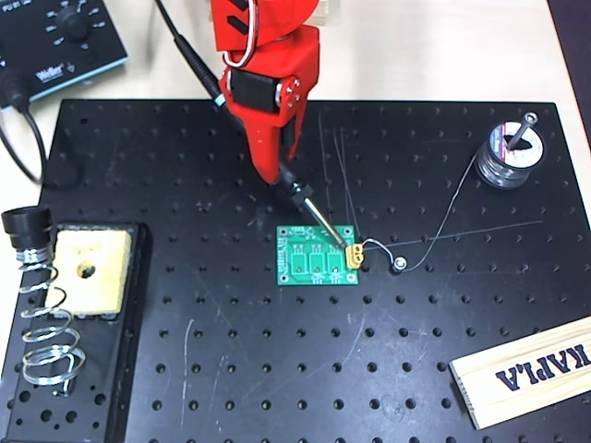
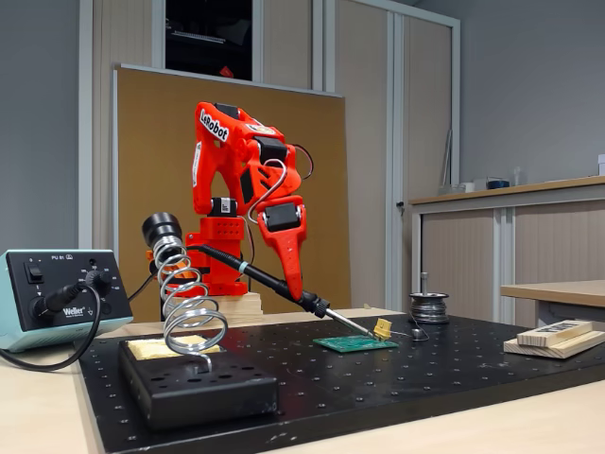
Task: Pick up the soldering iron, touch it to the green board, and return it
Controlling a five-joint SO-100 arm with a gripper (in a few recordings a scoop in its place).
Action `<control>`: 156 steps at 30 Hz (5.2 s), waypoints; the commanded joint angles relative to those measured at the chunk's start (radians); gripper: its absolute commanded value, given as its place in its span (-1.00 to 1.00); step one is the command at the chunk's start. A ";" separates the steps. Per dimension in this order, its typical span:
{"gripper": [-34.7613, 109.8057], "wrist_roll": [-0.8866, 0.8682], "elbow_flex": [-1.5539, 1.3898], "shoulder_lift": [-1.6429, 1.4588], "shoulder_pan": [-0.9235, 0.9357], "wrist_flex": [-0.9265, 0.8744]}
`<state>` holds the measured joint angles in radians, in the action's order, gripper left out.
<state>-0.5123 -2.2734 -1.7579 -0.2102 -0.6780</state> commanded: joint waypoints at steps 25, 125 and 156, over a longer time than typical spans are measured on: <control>-0.52 0.002 0.046 -0.011 -0.003 -0.029; -0.52 0.115 0.187 0.129 0.015 -0.069; -0.52 0.130 0.198 0.130 0.034 -0.078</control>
<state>-0.3866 -2.0755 -1.5831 -0.1764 -0.7455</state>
